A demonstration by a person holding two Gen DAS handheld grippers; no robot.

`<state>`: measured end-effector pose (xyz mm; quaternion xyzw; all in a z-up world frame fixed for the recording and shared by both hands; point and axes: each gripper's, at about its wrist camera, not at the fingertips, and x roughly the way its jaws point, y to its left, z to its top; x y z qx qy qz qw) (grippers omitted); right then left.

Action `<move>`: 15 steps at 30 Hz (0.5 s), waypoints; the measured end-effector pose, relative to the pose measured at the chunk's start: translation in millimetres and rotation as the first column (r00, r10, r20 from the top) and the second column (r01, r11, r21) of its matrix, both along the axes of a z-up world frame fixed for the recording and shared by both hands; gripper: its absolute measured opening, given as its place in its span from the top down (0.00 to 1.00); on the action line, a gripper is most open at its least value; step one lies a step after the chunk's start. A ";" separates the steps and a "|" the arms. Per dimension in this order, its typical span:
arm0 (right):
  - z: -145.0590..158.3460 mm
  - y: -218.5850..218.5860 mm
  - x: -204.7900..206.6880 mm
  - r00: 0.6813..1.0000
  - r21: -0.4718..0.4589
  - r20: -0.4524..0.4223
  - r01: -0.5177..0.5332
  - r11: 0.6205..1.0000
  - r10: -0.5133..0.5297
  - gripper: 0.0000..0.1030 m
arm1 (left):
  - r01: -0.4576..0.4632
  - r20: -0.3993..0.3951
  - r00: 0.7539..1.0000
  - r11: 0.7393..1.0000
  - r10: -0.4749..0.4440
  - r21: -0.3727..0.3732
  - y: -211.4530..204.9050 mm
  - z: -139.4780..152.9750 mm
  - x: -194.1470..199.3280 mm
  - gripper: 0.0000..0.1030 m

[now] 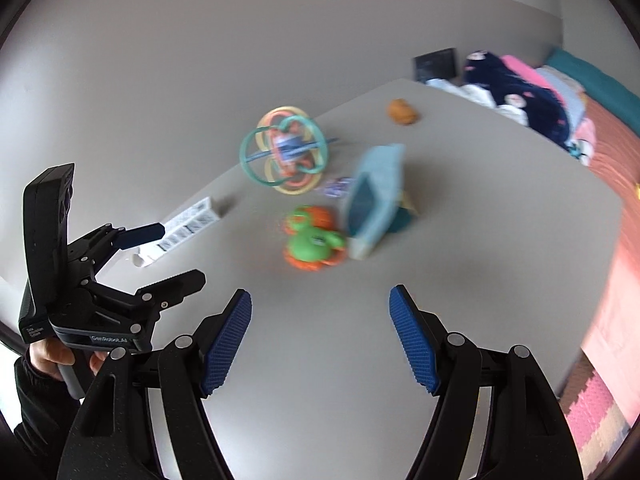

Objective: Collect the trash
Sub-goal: 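Grasp the white toothpaste box with the left tool while the right tool grasps the green seahorse toy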

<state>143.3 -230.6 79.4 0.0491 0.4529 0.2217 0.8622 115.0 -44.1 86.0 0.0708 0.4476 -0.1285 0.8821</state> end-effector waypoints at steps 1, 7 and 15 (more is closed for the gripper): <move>-1.4 5.8 3.4 1.000 -0.004 -0.003 -0.006 1.000 0.006 0.30 | -0.014 0.002 1.000 1.000 0.014 0.003 10.6 -0.6 2.8 0.05; -15.9 34.5 30.5 0.999 -0.049 -0.036 -0.005 0.999 0.003 0.30 | -0.070 -0.013 0.997 0.997 0.071 0.020 53.9 -10.5 24.9 0.05; -39.7 53.8 64.7 0.998 -0.139 -0.060 0.009 0.990 -0.018 0.30 | -0.096 -0.061 0.993 0.994 0.099 0.051 83.5 -31.1 44.3 0.05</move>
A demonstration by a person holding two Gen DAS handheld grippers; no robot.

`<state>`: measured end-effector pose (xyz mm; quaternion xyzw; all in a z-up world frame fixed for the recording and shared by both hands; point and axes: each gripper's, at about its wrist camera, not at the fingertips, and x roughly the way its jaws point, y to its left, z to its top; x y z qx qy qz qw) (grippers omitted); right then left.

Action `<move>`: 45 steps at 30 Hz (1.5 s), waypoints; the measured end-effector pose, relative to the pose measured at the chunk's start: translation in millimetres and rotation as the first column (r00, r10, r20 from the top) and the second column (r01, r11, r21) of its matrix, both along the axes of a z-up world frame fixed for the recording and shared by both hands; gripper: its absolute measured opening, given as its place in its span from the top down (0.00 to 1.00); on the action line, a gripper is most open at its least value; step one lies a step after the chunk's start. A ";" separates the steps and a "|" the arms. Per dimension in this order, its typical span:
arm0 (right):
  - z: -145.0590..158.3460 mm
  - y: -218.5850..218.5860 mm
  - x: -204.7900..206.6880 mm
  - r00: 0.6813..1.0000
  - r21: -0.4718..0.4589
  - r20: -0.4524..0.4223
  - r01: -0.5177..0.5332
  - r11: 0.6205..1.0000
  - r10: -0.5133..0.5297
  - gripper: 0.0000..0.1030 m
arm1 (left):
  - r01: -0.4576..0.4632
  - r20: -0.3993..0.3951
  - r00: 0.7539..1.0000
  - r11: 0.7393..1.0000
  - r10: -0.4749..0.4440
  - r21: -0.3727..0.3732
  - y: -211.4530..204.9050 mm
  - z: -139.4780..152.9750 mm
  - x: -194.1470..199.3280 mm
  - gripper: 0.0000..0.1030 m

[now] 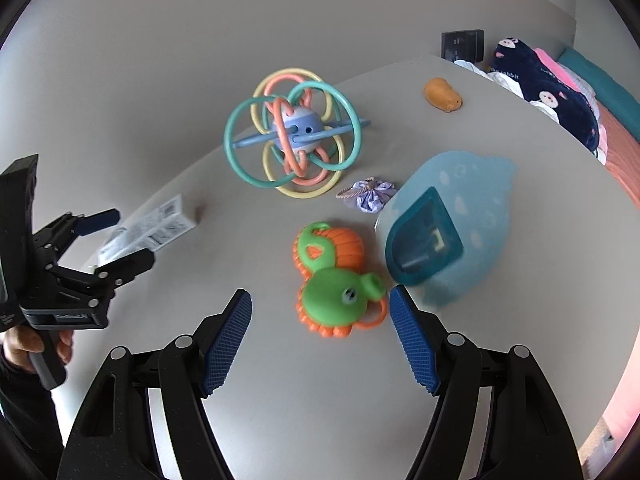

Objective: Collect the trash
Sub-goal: 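Grasp the white toothpaste box with the left tool while the right tool grasps the green seahorse toy, then carry box and seahorse over the black trash bag and open both tools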

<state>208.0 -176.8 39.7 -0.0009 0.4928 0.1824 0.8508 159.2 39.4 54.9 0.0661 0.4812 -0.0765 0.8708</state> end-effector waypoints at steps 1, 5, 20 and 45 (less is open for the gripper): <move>-3.0 2.0 4.7 1.000 -0.018 0.000 0.004 1.000 -0.004 0.30 | -0.005 -0.008 1.000 1.000 0.005 0.008 2.1 -3.6 3.1 0.06; -16.0 12.1 21.3 1.000 -0.067 -0.011 0.006 0.998 -0.007 0.30 | -0.014 -0.019 1.000 0.999 0.015 0.052 5.4 -13.5 9.0 0.25; -16.4 27.8 -5.6 0.998 -0.070 -0.013 -0.065 0.995 0.065 0.54 | 0.016 -0.036 0.999 1.000 -0.016 -0.023 0.0 -14.7 -14.8 0.74; 42.2 -71.9 -76.1 0.996 0.070 0.088 -0.020 0.997 0.013 0.54 | 0.117 0.021 0.993 0.990 -0.116 -0.076 -111.0 36.6 -48.7 0.74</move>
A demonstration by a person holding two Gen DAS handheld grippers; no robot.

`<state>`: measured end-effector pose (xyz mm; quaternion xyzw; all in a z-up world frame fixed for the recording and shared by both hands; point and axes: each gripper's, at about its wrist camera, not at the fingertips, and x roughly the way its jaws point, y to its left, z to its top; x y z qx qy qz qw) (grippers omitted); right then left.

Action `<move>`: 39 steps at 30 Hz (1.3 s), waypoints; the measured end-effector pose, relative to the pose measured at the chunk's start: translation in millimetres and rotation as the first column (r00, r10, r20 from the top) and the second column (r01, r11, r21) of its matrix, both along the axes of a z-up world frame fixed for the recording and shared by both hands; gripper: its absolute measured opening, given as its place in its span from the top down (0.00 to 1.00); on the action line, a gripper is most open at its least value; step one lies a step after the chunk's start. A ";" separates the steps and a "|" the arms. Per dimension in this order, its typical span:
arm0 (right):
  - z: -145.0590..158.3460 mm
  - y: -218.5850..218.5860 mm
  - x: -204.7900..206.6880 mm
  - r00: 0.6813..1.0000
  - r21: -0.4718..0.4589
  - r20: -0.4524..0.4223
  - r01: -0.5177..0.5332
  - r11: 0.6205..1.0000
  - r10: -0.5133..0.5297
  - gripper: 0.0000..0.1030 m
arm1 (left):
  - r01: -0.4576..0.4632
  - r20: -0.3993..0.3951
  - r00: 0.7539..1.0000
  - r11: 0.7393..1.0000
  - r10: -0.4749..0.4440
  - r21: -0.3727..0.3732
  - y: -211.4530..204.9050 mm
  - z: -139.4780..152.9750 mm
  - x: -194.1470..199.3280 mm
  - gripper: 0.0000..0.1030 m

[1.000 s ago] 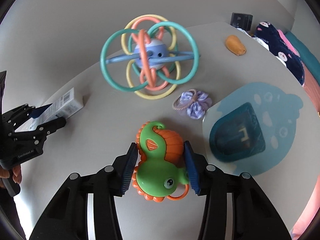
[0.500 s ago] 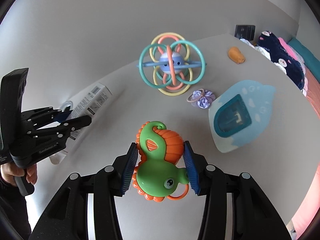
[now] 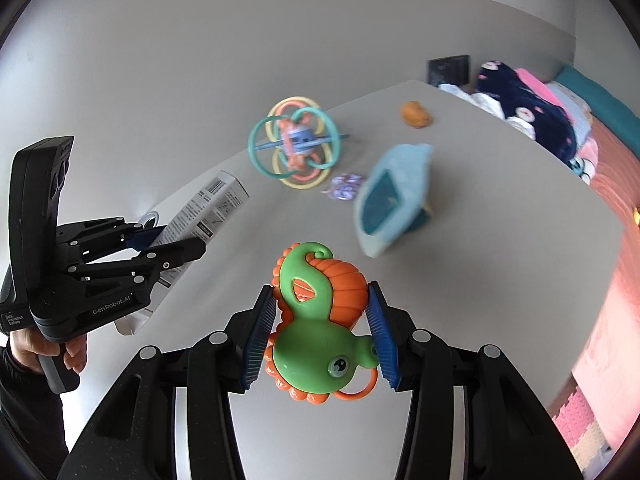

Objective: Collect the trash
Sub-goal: 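Carry box and seahorse over the black trash bag and open both tools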

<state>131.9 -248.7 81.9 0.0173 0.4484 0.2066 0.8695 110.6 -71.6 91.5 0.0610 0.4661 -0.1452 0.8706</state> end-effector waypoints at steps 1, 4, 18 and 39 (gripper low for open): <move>0.9 -8.7 -2.7 1.000 0.003 0.002 0.009 1.000 -0.009 0.54 | 0.013 0.001 1.000 1.000 -0.013 -0.004 -10.7 1.4 -0.1 0.74; 2.0 -37.8 -11.3 0.999 0.016 0.007 0.049 0.999 -0.049 0.54 | 0.055 0.004 0.999 0.998 -0.055 -0.006 -44.5 3.9 -0.8 0.74; -4.2 -202.0 -49.8 0.954 0.060 -0.001 0.299 0.952 -0.299 0.54 | 0.344 -0.035 0.937 0.937 -0.346 -0.053 -233.1 -8.1 -14.7 0.74; -57.6 -374.0 -84.8 0.813 0.068 -0.106 0.581 0.811 -0.573 0.54 | 0.556 -0.165 0.813 0.829 -0.558 -0.059 -413.5 -63.7 -11.7 0.74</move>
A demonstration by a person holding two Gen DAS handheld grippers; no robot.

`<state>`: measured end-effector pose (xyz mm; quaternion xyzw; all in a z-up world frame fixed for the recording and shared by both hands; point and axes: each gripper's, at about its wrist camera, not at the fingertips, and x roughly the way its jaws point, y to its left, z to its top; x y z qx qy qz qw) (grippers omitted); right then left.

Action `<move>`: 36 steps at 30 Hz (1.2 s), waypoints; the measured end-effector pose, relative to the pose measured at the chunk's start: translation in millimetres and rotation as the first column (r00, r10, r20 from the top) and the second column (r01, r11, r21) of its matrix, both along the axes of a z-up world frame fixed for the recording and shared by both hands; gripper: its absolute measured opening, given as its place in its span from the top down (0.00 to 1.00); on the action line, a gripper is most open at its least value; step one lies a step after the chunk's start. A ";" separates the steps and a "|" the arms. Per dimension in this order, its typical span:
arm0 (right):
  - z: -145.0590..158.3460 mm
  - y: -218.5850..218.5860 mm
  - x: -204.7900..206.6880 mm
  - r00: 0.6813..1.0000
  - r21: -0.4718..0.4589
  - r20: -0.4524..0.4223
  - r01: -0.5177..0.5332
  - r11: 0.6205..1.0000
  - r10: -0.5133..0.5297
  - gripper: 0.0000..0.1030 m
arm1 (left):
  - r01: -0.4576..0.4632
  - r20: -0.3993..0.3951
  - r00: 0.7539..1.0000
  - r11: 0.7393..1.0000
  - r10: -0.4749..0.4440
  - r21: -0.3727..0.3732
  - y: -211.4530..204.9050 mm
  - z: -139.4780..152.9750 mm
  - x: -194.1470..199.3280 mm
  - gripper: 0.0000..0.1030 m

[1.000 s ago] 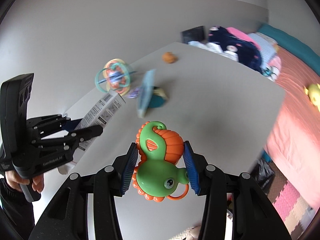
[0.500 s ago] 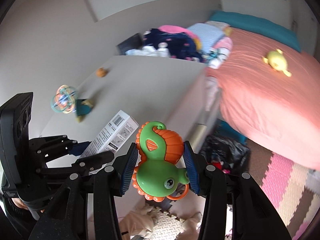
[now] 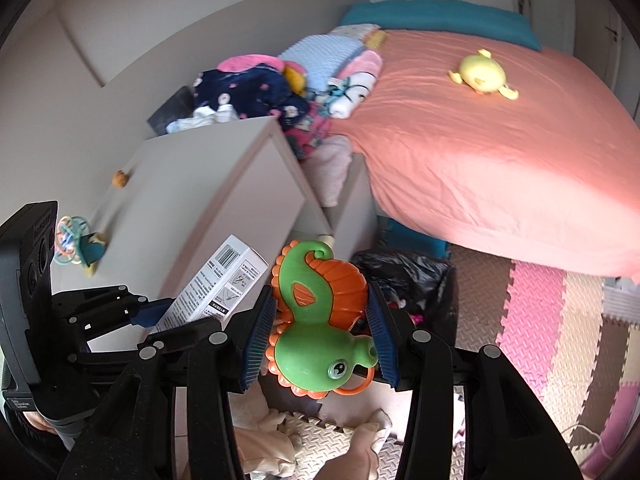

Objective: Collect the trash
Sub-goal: 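Carry box and seahorse over the black trash bag and open both tools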

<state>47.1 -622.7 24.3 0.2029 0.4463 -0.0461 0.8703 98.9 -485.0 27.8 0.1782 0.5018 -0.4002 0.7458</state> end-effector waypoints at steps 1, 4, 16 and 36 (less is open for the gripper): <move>-2.9 -5.5 -1.6 1.000 0.006 -0.003 0.006 1.000 -0.006 0.54 | 0.003 -0.006 1.000 1.000 -0.003 0.004 -5.2 -3.1 1.4 0.74; -12.0 -20.9 -0.1 0.999 0.021 -0.010 0.043 0.999 -0.043 0.54 | -0.001 -0.003 1.000 1.000 0.001 0.015 -18.6 -9.4 1.8 0.72; -22.4 -39.8 -3.1 0.989 0.036 -0.027 0.144 0.989 -0.143 0.21 | -0.081 0.034 0.996 0.997 0.082 -0.013 -5.9 -3.9 18.3 0.06; 32.6 65.1 21.6 0.999 -0.055 0.032 -0.025 0.998 0.027 0.21 | -0.189 0.099 0.975 0.977 0.199 -0.098 95.2 44.5 26.2 0.06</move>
